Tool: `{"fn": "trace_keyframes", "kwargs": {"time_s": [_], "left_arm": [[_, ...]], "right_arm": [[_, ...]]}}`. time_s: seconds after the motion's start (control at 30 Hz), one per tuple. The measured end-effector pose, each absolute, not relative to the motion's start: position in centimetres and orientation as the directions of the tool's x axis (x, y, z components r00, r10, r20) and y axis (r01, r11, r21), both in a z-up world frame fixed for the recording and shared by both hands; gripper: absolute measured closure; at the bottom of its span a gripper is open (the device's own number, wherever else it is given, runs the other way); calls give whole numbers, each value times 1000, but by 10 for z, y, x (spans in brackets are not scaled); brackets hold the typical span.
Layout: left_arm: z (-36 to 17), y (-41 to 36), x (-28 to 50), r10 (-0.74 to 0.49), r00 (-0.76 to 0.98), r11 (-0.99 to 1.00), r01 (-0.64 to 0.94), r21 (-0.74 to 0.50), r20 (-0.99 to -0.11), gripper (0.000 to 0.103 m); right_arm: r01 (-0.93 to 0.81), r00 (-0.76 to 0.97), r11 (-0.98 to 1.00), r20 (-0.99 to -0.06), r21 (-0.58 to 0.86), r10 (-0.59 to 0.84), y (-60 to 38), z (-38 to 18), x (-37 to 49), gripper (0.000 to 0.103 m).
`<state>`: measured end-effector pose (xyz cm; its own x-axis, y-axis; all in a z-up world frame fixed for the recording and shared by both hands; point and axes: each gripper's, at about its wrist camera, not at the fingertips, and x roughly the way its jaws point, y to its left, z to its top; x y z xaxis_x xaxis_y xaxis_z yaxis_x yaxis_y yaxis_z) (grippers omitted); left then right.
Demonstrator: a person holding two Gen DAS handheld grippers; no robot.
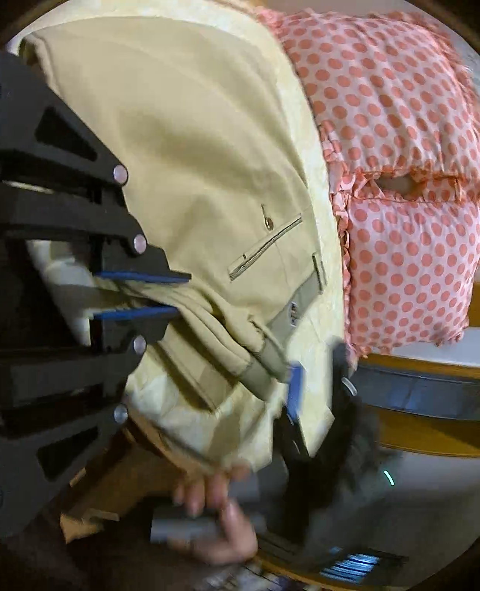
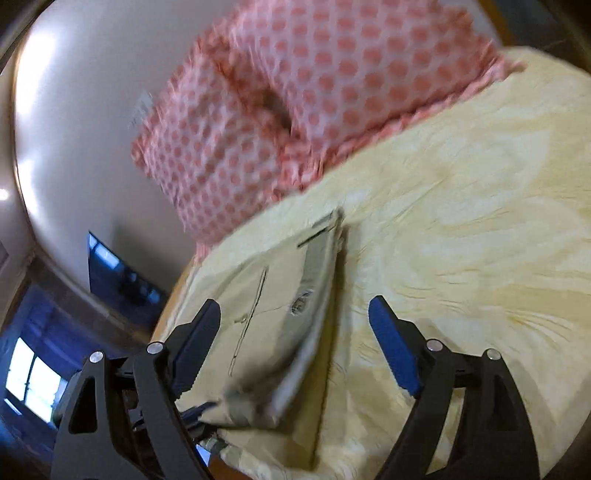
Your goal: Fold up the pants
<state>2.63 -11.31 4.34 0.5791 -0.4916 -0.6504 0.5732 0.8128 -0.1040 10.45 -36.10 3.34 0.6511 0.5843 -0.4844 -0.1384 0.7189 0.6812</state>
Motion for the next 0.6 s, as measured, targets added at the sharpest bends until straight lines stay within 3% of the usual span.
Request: {"fn": "trace_keyframes", "kwargs": {"time_s": [0.03, 0.07, 0.13, 0.17, 0.23, 0.33, 0.47, 0.6], "left_arm": [[52, -98, 23, -530, 582, 808, 568, -157, -617, 80], [63, -78, 22, -536, 619, 822, 539, -186, -575, 64], [83, -38, 33, -488, 702, 869, 449, -209, -518, 42], [89, -15, 42, -436, 743, 899, 382, -214, -508, 41], [89, 24, 65, -339, 770, 940, 257, -223, -540, 41], [70, 70, 113, -267, 714, 958, 122, -260, -647, 42], [46, 86, 156, -342, 603, 932, 124, -340, -720, 42], [32, 85, 174, -452, 535, 885, 166, -436, -714, 41]], "right_arm": [[-133, 628, 732, -515, 668, 584, -356, 30, 113, 23], [-132, 596, 740, -544, 660, 591, -350, 24, 122, 25], [-149, 573, 758, -569, 635, 590, -340, 21, 129, 32], [-169, 568, 767, -576, 618, 589, -335, 21, 132, 34], [-190, 545, 752, -570, 631, 615, -330, 20, 137, 52], [-213, 544, 767, -578, 606, 608, -326, 18, 140, 53], [-223, 520, 748, -573, 625, 633, -327, 18, 143, 57], [-211, 499, 695, -536, 687, 681, -337, 13, 149, 60]]}}
